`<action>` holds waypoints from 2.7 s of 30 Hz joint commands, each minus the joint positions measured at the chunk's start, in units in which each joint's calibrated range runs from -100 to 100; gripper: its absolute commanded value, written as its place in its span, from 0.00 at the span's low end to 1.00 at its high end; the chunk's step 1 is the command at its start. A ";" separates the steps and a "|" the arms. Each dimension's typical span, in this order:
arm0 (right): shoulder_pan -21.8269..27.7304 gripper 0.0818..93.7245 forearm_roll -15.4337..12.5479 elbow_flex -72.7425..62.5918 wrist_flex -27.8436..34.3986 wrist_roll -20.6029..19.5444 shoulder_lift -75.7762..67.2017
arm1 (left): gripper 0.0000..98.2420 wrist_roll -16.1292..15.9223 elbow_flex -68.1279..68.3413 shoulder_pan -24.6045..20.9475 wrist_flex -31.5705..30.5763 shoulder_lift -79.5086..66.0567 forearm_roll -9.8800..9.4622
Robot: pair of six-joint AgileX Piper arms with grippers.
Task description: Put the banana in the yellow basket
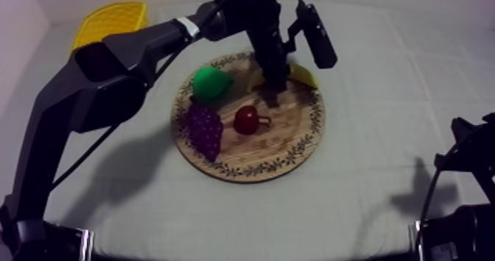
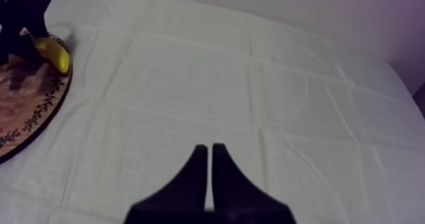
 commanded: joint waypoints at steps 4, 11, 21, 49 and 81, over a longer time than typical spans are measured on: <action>0.02 0.00 -0.03 -0.03 0.01 0.00 -0.02 | 0.21 0.02 -0.52 -0.10 0.26 0.33 -0.08; 0.02 0.00 -0.03 -0.03 0.01 0.00 -0.02 | 0.08 0.16 -0.99 -0.06 0.39 0.53 -0.12; 0.02 0.00 -0.03 -0.03 0.01 0.00 -0.02 | 0.04 0.07 0.92 -0.21 -1.45 -2.10 0.21; 0.02 0.00 -0.03 -0.03 0.01 0.00 -0.02 | 0.03 -0.39 25.01 -21.29 -11.37 -37.50 4.59; 0.02 0.00 -0.03 -0.03 0.01 -0.02 -0.02 | 0.01 -2.25 47.01 -33.56 -24.27 -42.37 12.75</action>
